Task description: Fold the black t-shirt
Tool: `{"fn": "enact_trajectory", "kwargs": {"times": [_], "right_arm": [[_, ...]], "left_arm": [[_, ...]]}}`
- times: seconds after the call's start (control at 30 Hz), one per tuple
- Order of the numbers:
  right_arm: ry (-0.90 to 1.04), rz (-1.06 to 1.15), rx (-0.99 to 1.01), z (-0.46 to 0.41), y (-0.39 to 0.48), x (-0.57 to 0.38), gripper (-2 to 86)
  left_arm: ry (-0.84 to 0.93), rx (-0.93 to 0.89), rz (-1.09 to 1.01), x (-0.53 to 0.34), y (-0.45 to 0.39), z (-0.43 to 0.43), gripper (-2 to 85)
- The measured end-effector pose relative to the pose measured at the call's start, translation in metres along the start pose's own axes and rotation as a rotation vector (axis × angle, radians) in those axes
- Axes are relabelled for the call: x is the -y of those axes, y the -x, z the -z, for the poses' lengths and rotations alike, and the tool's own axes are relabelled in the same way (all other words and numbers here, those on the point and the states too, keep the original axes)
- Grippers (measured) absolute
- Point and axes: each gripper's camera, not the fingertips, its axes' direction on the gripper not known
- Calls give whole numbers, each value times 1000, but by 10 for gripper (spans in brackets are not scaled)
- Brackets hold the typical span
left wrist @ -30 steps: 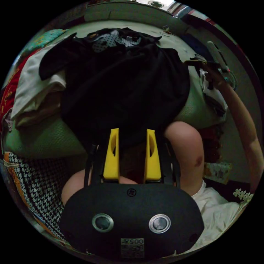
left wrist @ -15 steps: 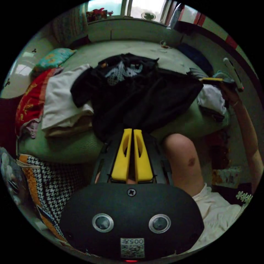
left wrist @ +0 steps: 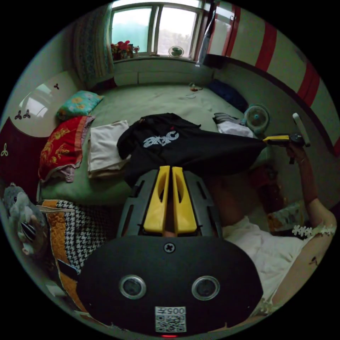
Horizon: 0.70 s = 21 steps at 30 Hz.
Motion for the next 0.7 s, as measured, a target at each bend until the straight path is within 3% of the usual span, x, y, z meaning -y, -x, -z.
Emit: {"fn": "enact_trajectory", "kwargs": {"times": [0.2,0.33,0.7], "right_arm": [[167,28,115,-52,7,-22,-14],[242,0,-40,-89,-2,-9,-14],[-89,-259,40,-156,-9,192,23]], "left_arm": [[163,-57,42,-32,25,-26,28],[230,18,136,-38,67,-39,72],[-13,217,367,92,173,-104,79]]}}
